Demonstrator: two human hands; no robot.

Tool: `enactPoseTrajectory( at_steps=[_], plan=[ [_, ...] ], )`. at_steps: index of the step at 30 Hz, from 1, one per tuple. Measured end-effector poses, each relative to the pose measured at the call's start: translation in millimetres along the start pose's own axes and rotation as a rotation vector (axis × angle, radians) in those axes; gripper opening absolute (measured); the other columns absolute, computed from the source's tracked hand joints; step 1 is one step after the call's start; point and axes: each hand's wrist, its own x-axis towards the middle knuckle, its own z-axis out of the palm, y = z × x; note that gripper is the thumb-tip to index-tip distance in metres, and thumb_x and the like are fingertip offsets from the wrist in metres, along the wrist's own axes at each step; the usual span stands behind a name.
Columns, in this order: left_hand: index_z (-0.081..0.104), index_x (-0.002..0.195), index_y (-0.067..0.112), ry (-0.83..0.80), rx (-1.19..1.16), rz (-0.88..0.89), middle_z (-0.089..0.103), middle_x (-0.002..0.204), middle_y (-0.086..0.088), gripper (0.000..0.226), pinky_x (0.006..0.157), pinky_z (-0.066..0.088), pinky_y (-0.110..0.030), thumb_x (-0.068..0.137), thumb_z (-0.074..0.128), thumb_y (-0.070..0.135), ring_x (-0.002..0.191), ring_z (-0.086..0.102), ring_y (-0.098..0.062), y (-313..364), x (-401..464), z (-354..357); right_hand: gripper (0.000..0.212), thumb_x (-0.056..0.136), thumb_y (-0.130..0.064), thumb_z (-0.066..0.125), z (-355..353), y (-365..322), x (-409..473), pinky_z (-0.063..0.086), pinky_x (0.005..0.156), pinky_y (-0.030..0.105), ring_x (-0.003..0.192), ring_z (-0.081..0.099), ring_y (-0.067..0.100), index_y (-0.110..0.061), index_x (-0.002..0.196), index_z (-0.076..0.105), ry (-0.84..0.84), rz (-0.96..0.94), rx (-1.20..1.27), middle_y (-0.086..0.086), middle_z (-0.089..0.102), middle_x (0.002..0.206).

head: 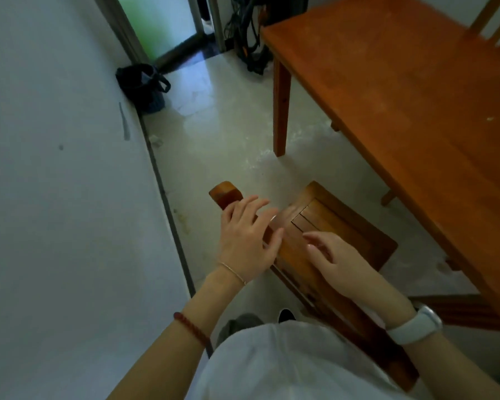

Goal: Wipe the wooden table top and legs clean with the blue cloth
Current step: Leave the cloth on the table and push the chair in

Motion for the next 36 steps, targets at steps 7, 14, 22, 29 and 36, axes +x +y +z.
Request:
enactPoseTrajectory(
  at_steps=[7, 14, 22, 29, 36],
  plan=[
    [0.068, 0.088, 0.019, -0.267, -0.115, 0.343, 0.069, 0.092, 0.003, 0.032, 0.079, 0.045, -0.027, 0.084, 0.046, 0.042, 0.086, 0.063, -0.014, -34, 37, 14, 0.037, 0.097, -0.035, 0.038, -3, -11, -1, 0.036, 0.097, 0.021, 0.117, 0.046, 0.007, -0.025, 0.133, 0.041, 0.162, 0.184, -0.091, -0.005, 0.046, 0.133],
    [0.07, 0.082, 0.017, -0.288, -0.201, 0.714, 0.069, 0.073, 0.003, 0.041, 0.055, 0.04, -0.018, 0.083, 0.045, 0.051, 0.062, 0.062, -0.013, -54, 57, 13, 0.034, 0.096, -0.04, 0.035, 44, -45, -10, 0.043, 0.089, 0.024, 0.105, 0.055, 0.009, -0.028, 0.125, 0.048, 0.531, 0.429, -0.166, -0.008, 0.057, 0.121],
    [0.064, 0.07, 0.019, -0.289, -0.208, 0.915, 0.066, 0.068, 0.002, 0.051, 0.052, 0.045, -0.022, 0.073, 0.049, 0.067, 0.06, 0.061, -0.015, -66, 63, 22, 0.056, 0.079, -0.066, 0.033, 86, -44, -30, 0.041, 0.088, 0.038, 0.089, 0.062, 0.019, -0.025, 0.106, 0.06, 0.704, 0.541, -0.633, -0.004, 0.068, 0.095],
    [0.061, 0.066, 0.015, -0.239, -0.218, 1.034, 0.064, 0.063, -0.001, 0.052, 0.048, 0.044, -0.022, 0.074, 0.049, 0.065, 0.055, 0.06, -0.016, -90, 106, 31, 0.045, 0.081, -0.057, 0.045, 88, -41, 8, 0.046, 0.066, 0.03, 0.072, 0.062, 0.019, -0.015, 0.088, 0.06, 0.919, 0.34, -0.722, 0.0, 0.066, 0.082],
    [0.063, 0.066, 0.012, -0.173, -0.174, 1.108, 0.063, 0.062, -0.002, 0.061, 0.046, 0.043, -0.023, 0.081, 0.041, 0.068, 0.055, 0.059, -0.018, -106, 176, 48, 0.049, 0.084, -0.06, 0.047, 71, -46, 70, 0.046, 0.064, 0.03, 0.071, 0.059, 0.019, -0.013, 0.092, 0.059, 1.021, 0.329, -0.74, 0.002, 0.063, 0.081]
  ],
)
